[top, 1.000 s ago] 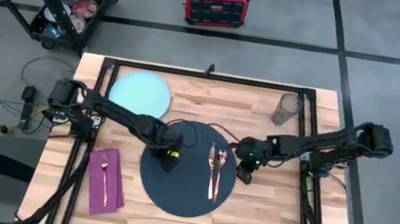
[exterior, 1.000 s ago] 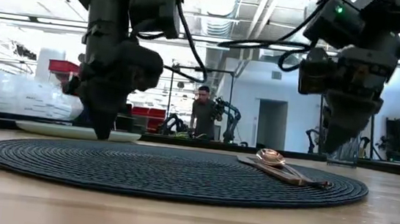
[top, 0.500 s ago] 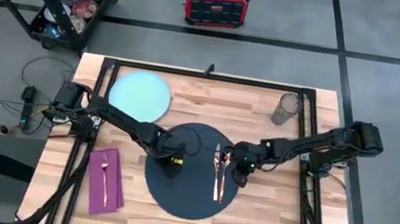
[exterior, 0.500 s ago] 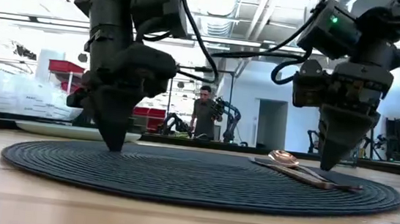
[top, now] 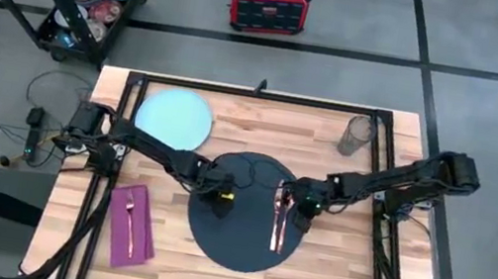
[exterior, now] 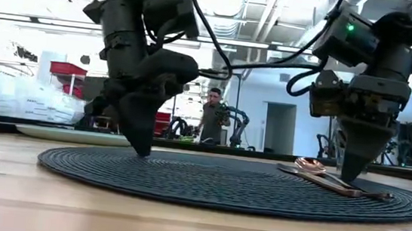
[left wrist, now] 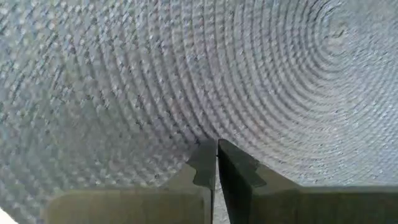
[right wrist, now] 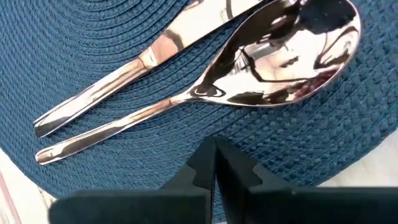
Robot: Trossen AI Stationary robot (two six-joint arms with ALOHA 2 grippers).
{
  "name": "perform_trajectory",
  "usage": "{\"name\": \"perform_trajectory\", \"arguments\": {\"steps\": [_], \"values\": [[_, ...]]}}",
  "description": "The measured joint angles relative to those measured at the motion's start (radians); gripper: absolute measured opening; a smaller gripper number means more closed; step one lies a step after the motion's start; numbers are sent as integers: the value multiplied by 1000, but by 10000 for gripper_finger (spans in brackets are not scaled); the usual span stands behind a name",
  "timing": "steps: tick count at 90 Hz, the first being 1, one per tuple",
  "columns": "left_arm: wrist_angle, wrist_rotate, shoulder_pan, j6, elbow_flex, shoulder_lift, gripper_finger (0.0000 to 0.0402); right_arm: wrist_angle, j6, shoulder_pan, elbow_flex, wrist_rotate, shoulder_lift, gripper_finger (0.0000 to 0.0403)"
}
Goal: Set table place
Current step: Adjust the blue table mat on the table, then put the light blue plate on the blue table mat to the left of the brown table knife
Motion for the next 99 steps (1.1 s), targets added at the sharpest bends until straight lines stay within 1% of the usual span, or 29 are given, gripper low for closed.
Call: {"name": "perform_trajectory", "arguments": {"steps": [14, 26, 41, 51, 57, 62, 68, 77, 87, 92, 99], "values": [[49, 0, 0, -9, 0, 0, 0, -23, 10, -12, -9, 10, -41, 0], [67, 0, 5, -11, 0, 0, 0, -92, 10, -31, -13, 38, -96, 0], [65, -1, 8, -25, 21, 0, 0, -220, 29, -52, -14, 86, -232, 0], [41, -13, 14, -1, 67, -2, 0, -230, 36, -70, -14, 90, -336, 0], [-37, -57, 22, 37, 110, -2, 0, -227, 36, -88, -13, 91, -391, 0], [-136, -125, 32, 67, 149, -2, 0, -224, 37, -109, -12, 92, -427, 0], [-292, -225, 54, 101, 194, -2, 0, -223, 50, -136, -12, 92, -458, 0], [-502, -354, 117, 151, 229, -3, 0, -223, 54, -170, -12, 93, -488, 0], [-661, -418, 223, 197, 226, -3, 0, -223, 46, -196, -12, 92, -500, 0], [-668, -434, 283, 228, 209, -5, 0, -226, 45, -202, -12, 92, -501, 0], [-649, -419, 369, 266, 171, -3, 0, -232, 37, -206, -12, 92, -501, 0]]}}
